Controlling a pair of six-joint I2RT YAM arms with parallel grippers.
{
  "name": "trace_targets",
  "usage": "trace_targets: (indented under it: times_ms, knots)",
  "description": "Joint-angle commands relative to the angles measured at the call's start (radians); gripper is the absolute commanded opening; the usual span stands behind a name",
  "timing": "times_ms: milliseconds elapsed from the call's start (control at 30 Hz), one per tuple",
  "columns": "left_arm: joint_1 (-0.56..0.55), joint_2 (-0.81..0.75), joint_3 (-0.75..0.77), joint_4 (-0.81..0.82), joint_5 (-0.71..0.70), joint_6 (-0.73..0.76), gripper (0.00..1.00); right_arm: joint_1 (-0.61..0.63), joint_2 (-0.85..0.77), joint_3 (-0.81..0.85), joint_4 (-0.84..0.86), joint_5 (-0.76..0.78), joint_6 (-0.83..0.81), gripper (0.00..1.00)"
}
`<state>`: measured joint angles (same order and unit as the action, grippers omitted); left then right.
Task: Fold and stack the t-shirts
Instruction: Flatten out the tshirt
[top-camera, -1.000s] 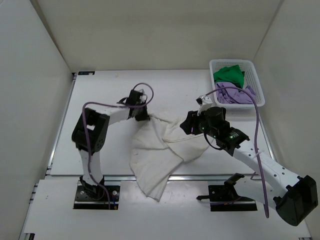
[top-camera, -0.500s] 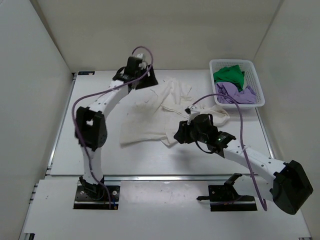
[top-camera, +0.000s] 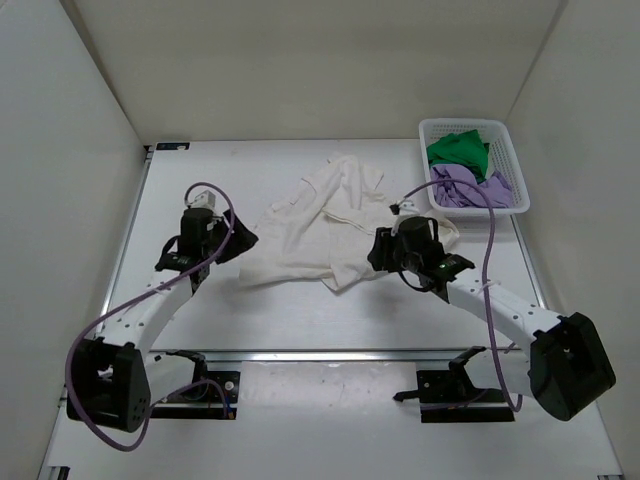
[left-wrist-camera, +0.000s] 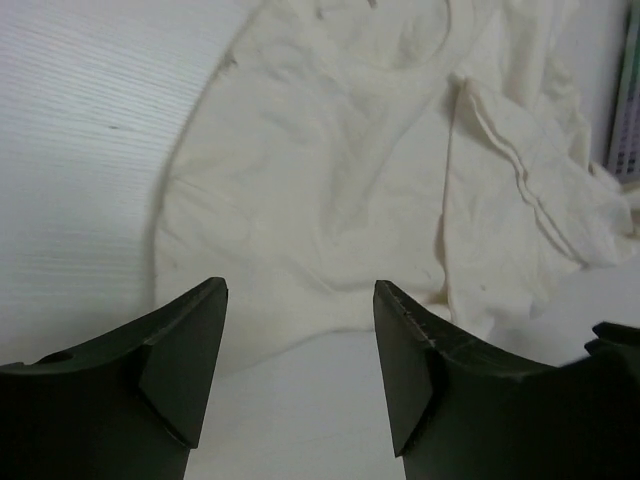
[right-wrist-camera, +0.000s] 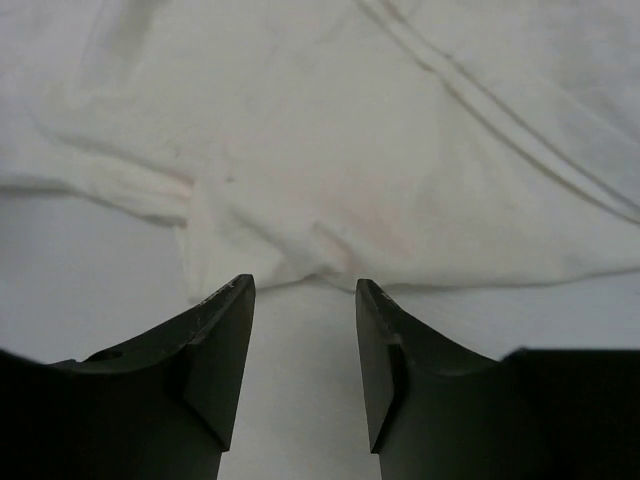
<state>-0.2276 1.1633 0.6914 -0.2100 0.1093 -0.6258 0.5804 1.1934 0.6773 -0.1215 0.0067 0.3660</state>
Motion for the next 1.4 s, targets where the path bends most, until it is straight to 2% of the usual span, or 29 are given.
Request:
trace_targets:
  times_ms: [0, 167, 267, 367, 433, 533, 600, 667, 800, 867, 967, 1000, 1033, 1067, 1100, 1133, 1167, 1233, 1367]
  knots:
    - [0.068, -0.047, -0.044, 0.024, -0.053, -0.014, 0.72, -0.088, -0.029, -0.015, 0.048, 0.010, 0.010, 0.43]
    - [0.048, 0.036, -0.078, 0.003, -0.062, 0.015, 0.72, -0.059, -0.047, -0.057, 0.063, 0.001, 0.024, 0.43]
    - [0.040, 0.059, -0.124, 0.052, -0.043, 0.008, 0.74, -0.048, -0.098, -0.117, 0.088, 0.001, 0.036, 0.43]
    - [0.033, 0.096, -0.135, 0.096, -0.022, 0.001, 0.71, -0.080, -0.141, -0.172, 0.095, -0.046, 0.044, 0.46]
    - [0.024, 0.124, -0.135, 0.119, 0.016, 0.001, 0.65, -0.134, -0.137, -0.203, 0.094, -0.056, 0.057, 0.53]
    - [0.005, 0.138, -0.142, 0.147, 0.021, -0.002, 0.60, -0.191, -0.091, -0.228, 0.156, -0.119, 0.073, 0.63]
    - [0.007, 0.125, -0.153, 0.161, 0.024, -0.021, 0.52, -0.194, -0.046, -0.228, 0.190, -0.139, 0.080, 0.70]
    - [0.013, 0.105, -0.162, 0.173, 0.042, -0.020, 0.41, -0.188, -0.003, -0.211, 0.235, -0.148, 0.103, 0.71]
    - [0.014, 0.084, -0.164, 0.161, 0.047, -0.014, 0.28, -0.175, 0.058, -0.188, 0.319, -0.171, 0.142, 0.73]
    - [0.004, 0.082, -0.168, 0.169, 0.052, -0.011, 0.17, -0.162, 0.116, -0.161, 0.348, -0.152, 0.146, 0.74]
    - [0.007, 0.081, -0.156, 0.164, 0.082, -0.021, 0.02, -0.178, 0.208, -0.124, 0.362, -0.171, 0.152, 0.66]
    - [0.010, 0.075, -0.150, 0.159, 0.093, -0.025, 0.00, -0.189, 0.233, -0.107, 0.379, -0.168, 0.154, 0.60]
    - [0.014, 0.062, -0.133, 0.150, 0.098, -0.020, 0.00, -0.191, 0.242, -0.107, 0.387, -0.169, 0.154, 0.50]
    - [0.016, 0.046, -0.107, 0.126, 0.101, -0.012, 0.00, -0.204, 0.264, -0.095, 0.388, -0.178, 0.159, 0.33]
    - [0.019, 0.033, -0.090, 0.089, 0.105, -0.009, 0.00, -0.209, 0.265, -0.084, 0.378, -0.185, 0.151, 0.26]
    - [0.025, 0.016, -0.055, 0.060, 0.107, -0.002, 0.00, -0.211, 0.264, -0.073, 0.362, -0.198, 0.152, 0.11]
    - [0.033, 0.007, -0.002, 0.010, 0.112, 0.015, 0.00, -0.212, 0.249, -0.053, 0.318, -0.198, 0.143, 0.03]
    - [0.048, -0.010, 0.081, -0.118, 0.124, 0.035, 0.00, -0.179, 0.187, -0.033, 0.239, -0.163, 0.097, 0.00]
    - [0.056, -0.030, 0.268, -0.285, 0.136, 0.058, 0.00, -0.151, -0.016, -0.005, 0.056, -0.134, 0.070, 0.01]
